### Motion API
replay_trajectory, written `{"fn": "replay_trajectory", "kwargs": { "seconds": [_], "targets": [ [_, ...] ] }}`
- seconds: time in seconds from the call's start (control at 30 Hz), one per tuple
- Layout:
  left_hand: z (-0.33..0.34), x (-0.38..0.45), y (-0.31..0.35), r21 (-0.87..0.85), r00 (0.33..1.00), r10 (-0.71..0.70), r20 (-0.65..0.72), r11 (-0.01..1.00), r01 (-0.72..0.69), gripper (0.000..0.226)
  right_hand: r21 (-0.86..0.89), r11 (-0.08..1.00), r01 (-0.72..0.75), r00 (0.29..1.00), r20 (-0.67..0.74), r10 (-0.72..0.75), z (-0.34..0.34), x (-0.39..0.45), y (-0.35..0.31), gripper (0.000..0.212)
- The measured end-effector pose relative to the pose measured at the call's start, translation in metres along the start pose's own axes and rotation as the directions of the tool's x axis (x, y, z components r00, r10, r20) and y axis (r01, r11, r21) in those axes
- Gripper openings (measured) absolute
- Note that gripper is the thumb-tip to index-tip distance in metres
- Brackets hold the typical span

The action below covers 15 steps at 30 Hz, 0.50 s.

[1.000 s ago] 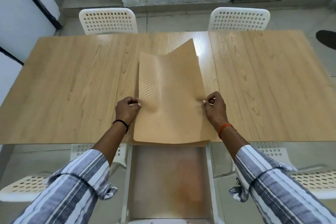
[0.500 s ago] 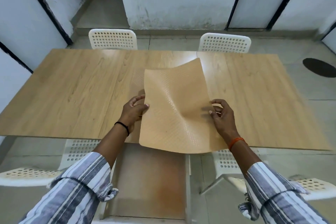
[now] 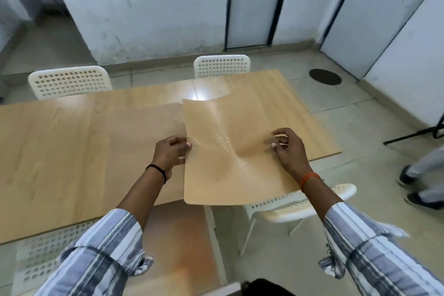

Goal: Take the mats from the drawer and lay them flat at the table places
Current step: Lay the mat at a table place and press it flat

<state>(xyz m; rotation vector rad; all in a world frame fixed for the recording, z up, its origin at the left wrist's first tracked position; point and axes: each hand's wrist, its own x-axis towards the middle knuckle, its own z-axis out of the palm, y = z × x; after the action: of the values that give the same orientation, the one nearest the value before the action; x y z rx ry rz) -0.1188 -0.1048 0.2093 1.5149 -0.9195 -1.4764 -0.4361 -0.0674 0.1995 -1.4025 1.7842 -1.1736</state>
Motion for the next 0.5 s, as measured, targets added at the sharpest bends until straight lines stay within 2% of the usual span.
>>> {"fn": "replay_trajectory", "kwargs": {
  "seconds": [0.13,0.3,0.5],
  "targets": [
    [0.043,0.005,-0.003,-0.028,0.998,-0.062,0.033,0.998,0.063,0.014,-0.043,0.999,-0.031,0.999,-0.012,0.030,-0.037,0.018,0.019,0.030],
    [0.110,0.027,-0.012,-0.032,0.989,-0.144,0.028,0.989,0.145,0.013,-0.085,0.994,-0.065,0.997,0.044,0.069,-0.076,0.071,0.061,0.031],
    [0.204,0.057,-0.043,-0.006,0.918,-0.390,-0.074,0.921,0.390,0.001,-0.182,0.982,-0.060,0.976,0.196,0.096,-0.116,0.171,0.126,0.030]
  ]
}}
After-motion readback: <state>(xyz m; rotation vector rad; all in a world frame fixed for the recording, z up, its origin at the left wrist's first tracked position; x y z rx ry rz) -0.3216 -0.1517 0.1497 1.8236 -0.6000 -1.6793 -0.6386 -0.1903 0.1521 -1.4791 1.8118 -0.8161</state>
